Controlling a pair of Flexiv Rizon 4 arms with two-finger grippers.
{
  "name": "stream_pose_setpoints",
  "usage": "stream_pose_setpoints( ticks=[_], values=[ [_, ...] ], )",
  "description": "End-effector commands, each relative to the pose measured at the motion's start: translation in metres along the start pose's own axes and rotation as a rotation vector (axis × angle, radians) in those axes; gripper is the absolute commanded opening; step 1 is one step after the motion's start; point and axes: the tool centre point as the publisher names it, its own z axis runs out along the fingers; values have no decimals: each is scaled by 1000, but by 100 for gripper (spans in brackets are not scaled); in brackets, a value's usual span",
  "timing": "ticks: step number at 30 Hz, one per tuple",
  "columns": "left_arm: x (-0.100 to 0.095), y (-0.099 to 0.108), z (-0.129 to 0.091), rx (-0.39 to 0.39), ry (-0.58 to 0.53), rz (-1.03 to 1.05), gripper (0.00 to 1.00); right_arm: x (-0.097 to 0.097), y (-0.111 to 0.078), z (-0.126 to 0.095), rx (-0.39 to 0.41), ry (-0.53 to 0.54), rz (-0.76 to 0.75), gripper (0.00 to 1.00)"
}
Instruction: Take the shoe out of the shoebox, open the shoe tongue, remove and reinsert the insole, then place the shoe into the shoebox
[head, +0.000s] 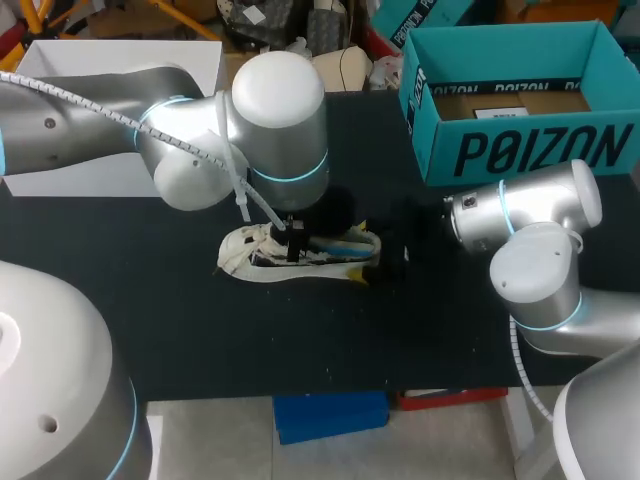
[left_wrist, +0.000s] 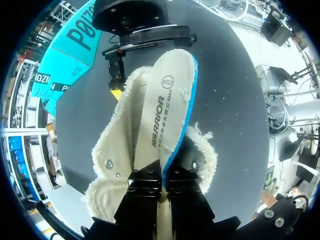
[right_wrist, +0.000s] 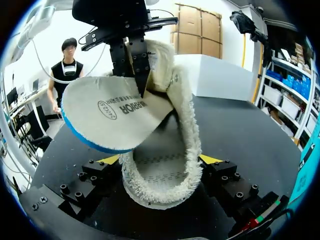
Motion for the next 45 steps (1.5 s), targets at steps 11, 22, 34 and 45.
stream_pose_setpoints(
  ticks=[11,22,34,45],
  values=[
    [-8,-2,16,149,-4,103,42,-1,-2,2,1,-1,2,0],
    [-12,-23,19,158,-73,173,39,-1,-2,2,1,-1,2,0],
    [-19,-43,21,182,-109,177,35,-1,-2,2,1,-1,2,0],
    [-23,-64,18,214,-107,159,29,-1,-2,2,1,-1,2,0]
  ],
)
